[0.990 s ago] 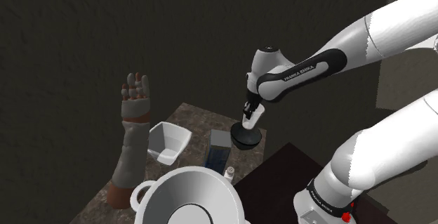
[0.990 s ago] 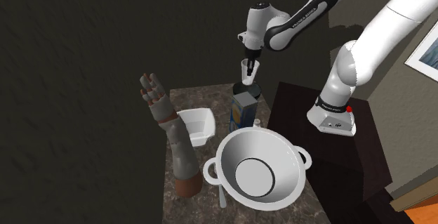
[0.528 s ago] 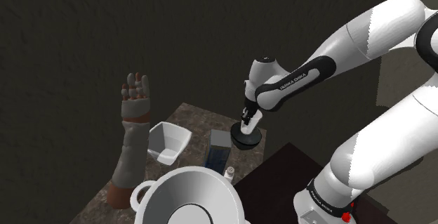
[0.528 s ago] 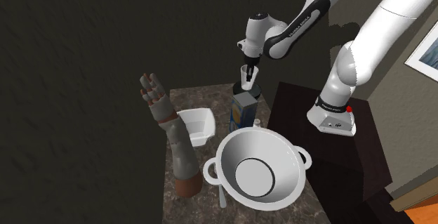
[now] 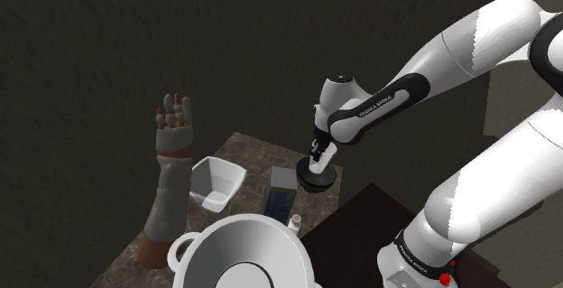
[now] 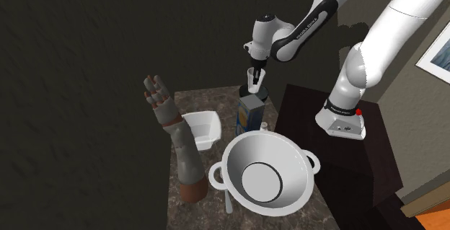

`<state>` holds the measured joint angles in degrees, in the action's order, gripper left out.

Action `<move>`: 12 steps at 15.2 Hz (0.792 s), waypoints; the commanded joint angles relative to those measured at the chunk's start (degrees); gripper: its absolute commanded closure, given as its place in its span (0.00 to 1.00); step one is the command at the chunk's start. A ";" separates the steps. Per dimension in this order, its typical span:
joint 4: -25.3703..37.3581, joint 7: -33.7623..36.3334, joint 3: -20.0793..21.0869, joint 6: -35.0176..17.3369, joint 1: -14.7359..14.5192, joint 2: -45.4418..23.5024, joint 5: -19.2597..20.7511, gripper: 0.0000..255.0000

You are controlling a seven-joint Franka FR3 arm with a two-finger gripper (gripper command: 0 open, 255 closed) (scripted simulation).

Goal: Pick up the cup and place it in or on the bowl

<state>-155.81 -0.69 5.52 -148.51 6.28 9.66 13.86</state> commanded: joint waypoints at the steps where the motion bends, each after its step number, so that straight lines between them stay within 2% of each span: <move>1: 0.01 0.00 0.00 -0.01 0.00 0.00 0.01 0.00; 6: 0.01 0.00 0.00 -0.01 0.00 0.00 0.01 0.00; 10: 1.59 -2.46 -0.02 9.00 -1.81 7.53 -3.70 0.00; 12: 1.59 -2.45 -0.04 9.00 -1.83 7.53 -3.69 0.00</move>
<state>-154.48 -3.02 5.48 -140.13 4.55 16.88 10.35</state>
